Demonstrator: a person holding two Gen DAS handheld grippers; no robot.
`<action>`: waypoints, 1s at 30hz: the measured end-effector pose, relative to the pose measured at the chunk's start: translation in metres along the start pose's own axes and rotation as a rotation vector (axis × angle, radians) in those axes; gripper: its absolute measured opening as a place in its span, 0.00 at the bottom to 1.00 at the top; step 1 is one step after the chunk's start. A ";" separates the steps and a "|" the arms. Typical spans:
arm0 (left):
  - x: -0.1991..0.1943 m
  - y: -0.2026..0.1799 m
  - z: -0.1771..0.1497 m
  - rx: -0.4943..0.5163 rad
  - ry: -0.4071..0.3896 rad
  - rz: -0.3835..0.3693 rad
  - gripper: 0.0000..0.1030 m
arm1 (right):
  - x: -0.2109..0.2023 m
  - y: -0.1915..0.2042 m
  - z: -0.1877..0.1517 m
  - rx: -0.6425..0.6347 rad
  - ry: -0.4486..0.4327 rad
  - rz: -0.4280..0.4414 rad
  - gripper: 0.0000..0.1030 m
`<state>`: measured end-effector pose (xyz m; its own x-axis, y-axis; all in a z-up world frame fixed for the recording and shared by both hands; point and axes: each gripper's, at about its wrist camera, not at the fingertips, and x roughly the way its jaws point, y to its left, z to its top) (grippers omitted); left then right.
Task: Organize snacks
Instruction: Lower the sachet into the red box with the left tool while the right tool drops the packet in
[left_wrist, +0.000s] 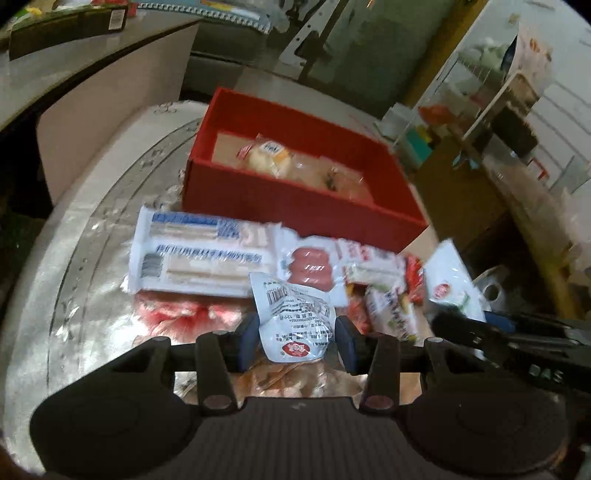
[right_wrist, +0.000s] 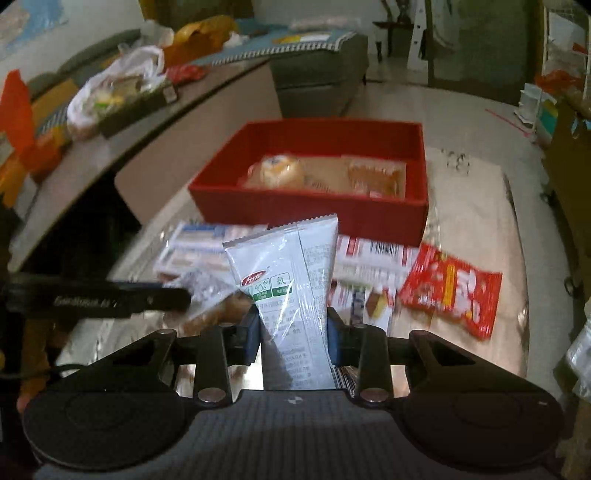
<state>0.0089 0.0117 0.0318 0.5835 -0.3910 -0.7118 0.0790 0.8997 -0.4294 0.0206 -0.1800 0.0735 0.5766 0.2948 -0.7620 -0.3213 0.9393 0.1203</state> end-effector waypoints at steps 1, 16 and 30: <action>-0.002 -0.001 0.003 -0.006 -0.011 -0.012 0.37 | 0.000 -0.001 0.004 0.004 -0.011 0.001 0.41; 0.035 -0.012 0.095 0.023 -0.179 0.009 0.37 | 0.046 -0.022 0.081 0.074 -0.139 -0.039 0.41; 0.114 -0.009 0.116 0.111 -0.135 0.174 0.39 | 0.120 -0.045 0.109 0.070 -0.112 -0.171 0.47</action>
<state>0.1685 -0.0184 0.0192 0.6983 -0.2050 -0.6858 0.0516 0.9700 -0.2374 0.1863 -0.1679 0.0455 0.6994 0.1440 -0.7001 -0.1610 0.9861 0.0420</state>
